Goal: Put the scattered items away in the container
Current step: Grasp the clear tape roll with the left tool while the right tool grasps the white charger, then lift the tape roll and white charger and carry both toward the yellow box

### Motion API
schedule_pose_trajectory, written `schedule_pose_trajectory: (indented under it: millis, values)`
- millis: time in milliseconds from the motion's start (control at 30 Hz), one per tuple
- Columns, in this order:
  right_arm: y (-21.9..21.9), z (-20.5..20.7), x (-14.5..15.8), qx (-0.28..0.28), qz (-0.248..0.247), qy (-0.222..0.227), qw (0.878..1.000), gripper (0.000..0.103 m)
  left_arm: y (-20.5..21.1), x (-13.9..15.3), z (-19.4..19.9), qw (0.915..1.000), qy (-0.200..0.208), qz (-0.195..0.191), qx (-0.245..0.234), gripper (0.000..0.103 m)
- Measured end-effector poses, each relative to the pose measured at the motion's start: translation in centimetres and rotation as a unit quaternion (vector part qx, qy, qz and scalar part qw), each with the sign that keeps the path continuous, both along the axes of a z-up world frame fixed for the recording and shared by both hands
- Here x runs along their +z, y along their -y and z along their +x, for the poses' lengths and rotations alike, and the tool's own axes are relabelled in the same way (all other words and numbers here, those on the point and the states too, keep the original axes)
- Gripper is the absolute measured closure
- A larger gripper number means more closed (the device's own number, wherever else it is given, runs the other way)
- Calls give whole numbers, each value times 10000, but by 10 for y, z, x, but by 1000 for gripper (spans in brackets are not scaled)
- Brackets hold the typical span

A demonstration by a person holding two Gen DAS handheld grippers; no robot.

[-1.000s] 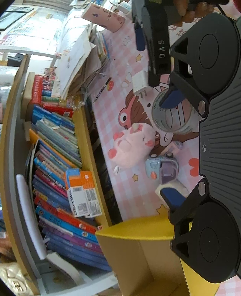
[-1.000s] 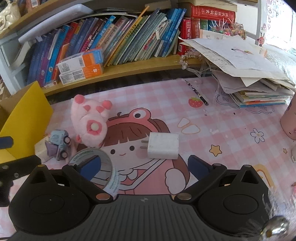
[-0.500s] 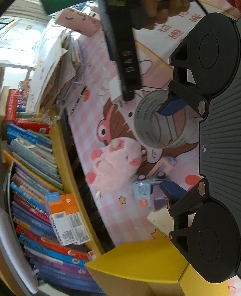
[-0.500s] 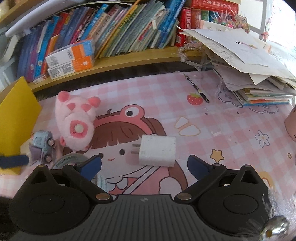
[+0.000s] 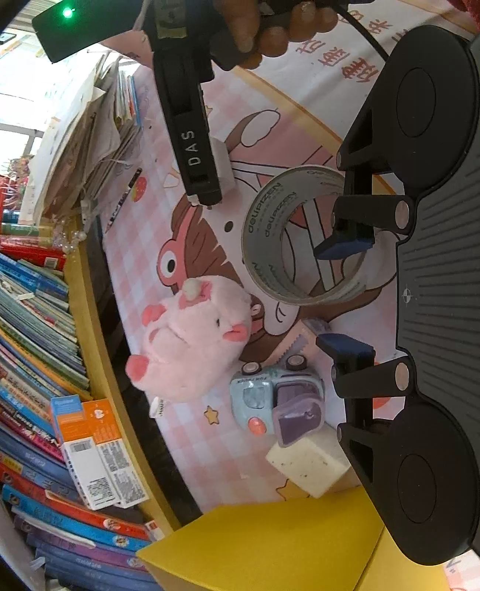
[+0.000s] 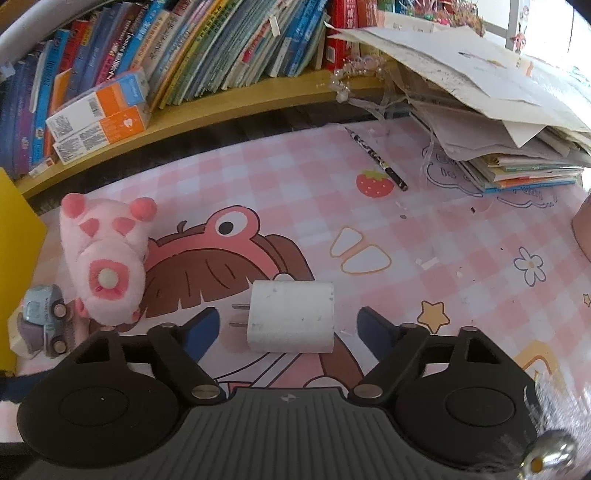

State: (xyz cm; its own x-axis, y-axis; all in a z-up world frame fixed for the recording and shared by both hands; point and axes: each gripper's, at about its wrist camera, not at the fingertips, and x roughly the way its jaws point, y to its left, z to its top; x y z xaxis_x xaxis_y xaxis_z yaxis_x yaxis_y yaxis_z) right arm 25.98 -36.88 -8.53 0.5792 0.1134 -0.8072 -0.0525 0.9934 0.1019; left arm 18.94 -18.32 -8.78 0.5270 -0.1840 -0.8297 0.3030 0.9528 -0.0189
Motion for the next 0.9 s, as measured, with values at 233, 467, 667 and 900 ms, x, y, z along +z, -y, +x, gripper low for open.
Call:
schedule_pose_trajectory:
  millis: [233,467,667,900]
  values:
    - [-2,2,-9,57,-80,-102,9999,44,-3,-8,3,9998,-198,-96,30,75]
    - [-2,-4,-9,119,-31,-130,9998,52,-8,-5,-1,9996,-213,-199,30,96]
    - [-3,-19,-4,170,98,-186,9996,53,-16,5,-9,9995,-103,-269,133,96]
    - [-6,-42,5,310,184,-204,9991,53,-27,21,-21,9990,98,-314,309,96]
